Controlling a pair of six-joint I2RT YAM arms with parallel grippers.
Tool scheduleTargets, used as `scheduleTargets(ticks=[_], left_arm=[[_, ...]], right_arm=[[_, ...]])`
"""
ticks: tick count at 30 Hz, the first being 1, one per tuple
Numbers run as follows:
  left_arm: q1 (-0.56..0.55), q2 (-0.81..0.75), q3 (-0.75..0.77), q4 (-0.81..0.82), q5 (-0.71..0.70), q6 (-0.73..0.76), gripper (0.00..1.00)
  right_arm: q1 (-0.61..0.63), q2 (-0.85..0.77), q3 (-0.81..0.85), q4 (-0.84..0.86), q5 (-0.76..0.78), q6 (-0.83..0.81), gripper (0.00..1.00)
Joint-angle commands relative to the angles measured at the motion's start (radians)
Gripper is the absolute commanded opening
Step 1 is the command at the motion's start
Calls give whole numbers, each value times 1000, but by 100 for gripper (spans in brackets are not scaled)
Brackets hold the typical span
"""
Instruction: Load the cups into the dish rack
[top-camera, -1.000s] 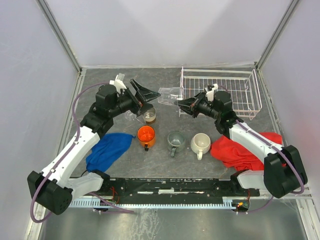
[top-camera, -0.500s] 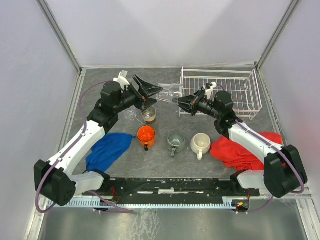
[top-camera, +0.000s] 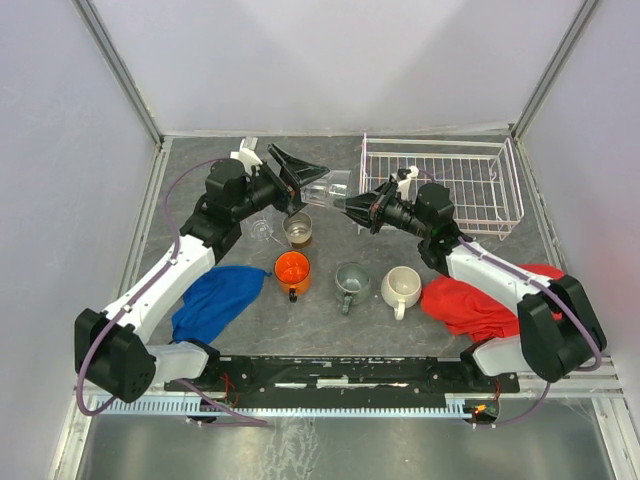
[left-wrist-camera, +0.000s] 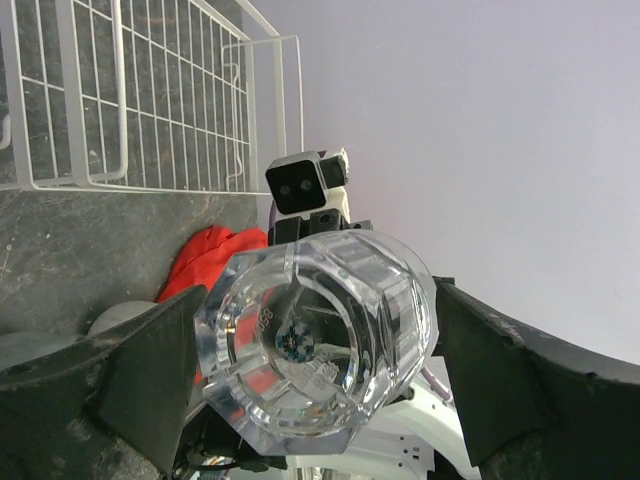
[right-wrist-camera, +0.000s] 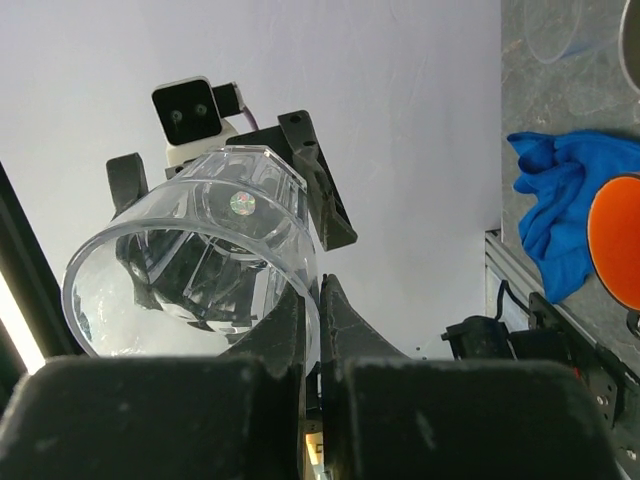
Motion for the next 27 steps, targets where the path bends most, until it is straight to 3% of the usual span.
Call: scheduleTargets(ticks=[1, 10, 14, 20, 24, 27], left_arm=[[3, -15, 45, 66, 22, -41, 99], [2, -24, 39, 63, 4, -44, 93], [4, -10, 59, 55, 3, -36, 77], [8, 21, 103, 27, 0, -5, 26], [7, 67, 189, -29, -9, 58, 11], [7, 118, 295, -98, -36, 141, 3]], right_arm=[[2, 16, 25, 187, 38, 47, 1], [4, 79, 36, 278, 51, 90, 1], [4, 80, 37, 279, 49, 90, 1], [4, 76, 26, 279, 42, 84, 3], [1, 52, 14, 251, 44, 65, 14], [-9, 30, 3, 236, 45, 55, 38]])
